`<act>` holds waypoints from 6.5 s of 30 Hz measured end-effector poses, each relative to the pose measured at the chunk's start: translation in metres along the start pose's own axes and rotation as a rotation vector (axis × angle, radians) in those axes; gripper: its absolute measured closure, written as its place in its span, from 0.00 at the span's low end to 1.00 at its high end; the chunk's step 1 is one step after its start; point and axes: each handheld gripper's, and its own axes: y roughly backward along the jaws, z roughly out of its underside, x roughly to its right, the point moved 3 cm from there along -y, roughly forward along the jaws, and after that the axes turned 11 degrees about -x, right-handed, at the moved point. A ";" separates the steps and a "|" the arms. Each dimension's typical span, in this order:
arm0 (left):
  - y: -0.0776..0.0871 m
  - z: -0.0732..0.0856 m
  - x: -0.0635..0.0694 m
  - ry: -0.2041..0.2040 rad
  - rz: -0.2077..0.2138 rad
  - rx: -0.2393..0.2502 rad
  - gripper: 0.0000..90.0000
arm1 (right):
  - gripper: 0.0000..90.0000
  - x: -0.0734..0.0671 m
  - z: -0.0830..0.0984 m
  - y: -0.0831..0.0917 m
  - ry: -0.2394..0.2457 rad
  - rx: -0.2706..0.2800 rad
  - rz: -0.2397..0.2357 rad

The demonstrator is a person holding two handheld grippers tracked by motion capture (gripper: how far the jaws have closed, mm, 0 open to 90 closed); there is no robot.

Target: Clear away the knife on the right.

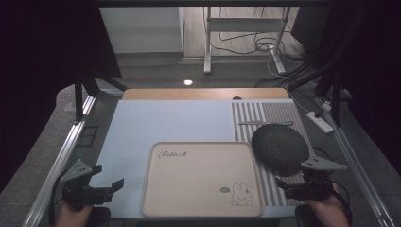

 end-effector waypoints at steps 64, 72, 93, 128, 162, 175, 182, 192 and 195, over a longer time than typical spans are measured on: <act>-0.002 -0.001 -0.001 0.014 -0.005 -0.018 0.01 | 0.00 0.010 -0.047 -0.054 0.092 -0.044 -0.070; -0.002 -0.001 -0.001 0.018 -0.005 -0.020 0.01 | 0.00 0.014 -0.060 -0.069 0.097 -0.052 -0.099; -0.002 -0.001 -0.002 0.022 -0.003 -0.019 0.01 | 0.00 0.032 -0.098 -0.106 0.072 -0.110 -0.051; -0.002 -0.001 -0.002 0.022 0.006 -0.018 0.01 | 0.56 0.069 -0.158 -0.172 0.070 -0.226 -0.021; -0.003 -0.001 -0.003 0.020 0.009 -0.025 0.01 | 1.00 0.140 -0.173 -0.230 0.010 -0.362 -0.041; -0.003 -0.001 -0.002 0.019 0.009 -0.027 0.01 | 1.00 0.184 -0.166 -0.223 -0.097 -0.367 0.090; -0.003 -0.001 -0.002 0.017 0.006 -0.028 0.01 | 0.79 0.186 -0.171 -0.203 -0.187 -0.312 0.020; -0.003 -0.001 -0.002 0.015 0.005 -0.029 0.01 | 0.07 0.192 -0.165 -0.197 -0.205 -0.384 0.094; -0.003 -0.001 -0.002 0.014 0.005 -0.029 0.01 | 0.01 0.194 -0.163 -0.199 -0.231 -0.398 0.108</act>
